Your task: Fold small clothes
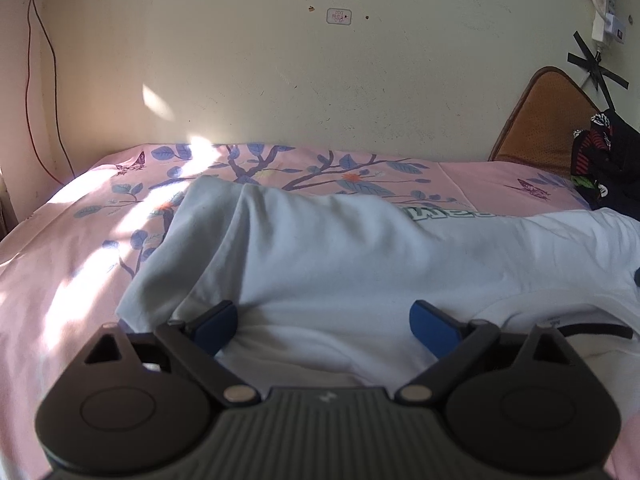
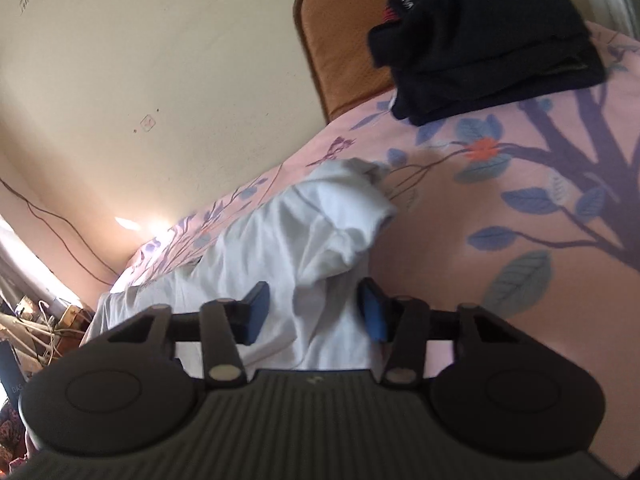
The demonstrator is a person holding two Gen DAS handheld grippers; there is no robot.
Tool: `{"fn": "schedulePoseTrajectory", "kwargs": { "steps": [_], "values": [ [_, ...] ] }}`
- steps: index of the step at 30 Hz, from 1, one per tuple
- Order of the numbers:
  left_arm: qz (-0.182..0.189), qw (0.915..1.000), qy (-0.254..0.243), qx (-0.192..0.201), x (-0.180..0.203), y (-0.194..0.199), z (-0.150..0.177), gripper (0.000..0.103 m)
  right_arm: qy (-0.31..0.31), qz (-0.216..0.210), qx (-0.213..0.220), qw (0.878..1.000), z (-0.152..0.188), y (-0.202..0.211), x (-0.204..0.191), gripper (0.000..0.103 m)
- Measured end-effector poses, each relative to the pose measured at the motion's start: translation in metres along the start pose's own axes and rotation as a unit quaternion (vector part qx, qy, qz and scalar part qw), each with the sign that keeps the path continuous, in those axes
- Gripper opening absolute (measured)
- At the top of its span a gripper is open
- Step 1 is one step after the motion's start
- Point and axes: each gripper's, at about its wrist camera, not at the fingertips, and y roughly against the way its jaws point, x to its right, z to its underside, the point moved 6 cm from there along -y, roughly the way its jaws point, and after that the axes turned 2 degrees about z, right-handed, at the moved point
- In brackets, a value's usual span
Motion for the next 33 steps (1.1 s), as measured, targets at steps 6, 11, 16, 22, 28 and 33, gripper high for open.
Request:
{"fn": "schedulePoseTrajectory", "kwargs": {
  "steps": [6, 11, 16, 22, 28, 33],
  "values": [
    [0.071, 0.9930, 0.084, 0.041, -0.027, 0.019, -0.008, 0.076, -0.026, -0.022, -0.004, 0.999, -0.006, -0.003, -0.020, 0.011],
    [0.122, 0.9501, 0.269, 0.099, -0.094, 0.043, -0.015, 0.076, 0.107, -0.077, 0.018, 0.991, -0.022, 0.009, -0.132, 0.011],
    [0.043, 0.9556, 0.259, 0.133, -0.128, 0.079, -0.009, 0.081, 0.246, -0.166, -0.038, 0.954, 0.020, -0.037, -0.259, 0.011],
    [0.040, 0.9536, 0.269, 0.129, -0.136, 0.095, 0.010, 0.089, 0.305, -0.192, -0.200, 0.911, 0.117, -0.135, -0.315, 0.034],
    [0.076, 0.9636, 0.228, 0.117, -0.107, 0.088, 0.014, 0.089, 0.275, -0.264, -0.135, 0.915, 0.074, -0.069, -0.299, 0.035],
    [0.112, 0.9786, 0.131, 0.112, -0.049, 0.092, 0.017, 0.082, 0.273, -0.202, -0.109, 0.934, 0.033, -0.073, -0.288, 0.035]
  ]
}}
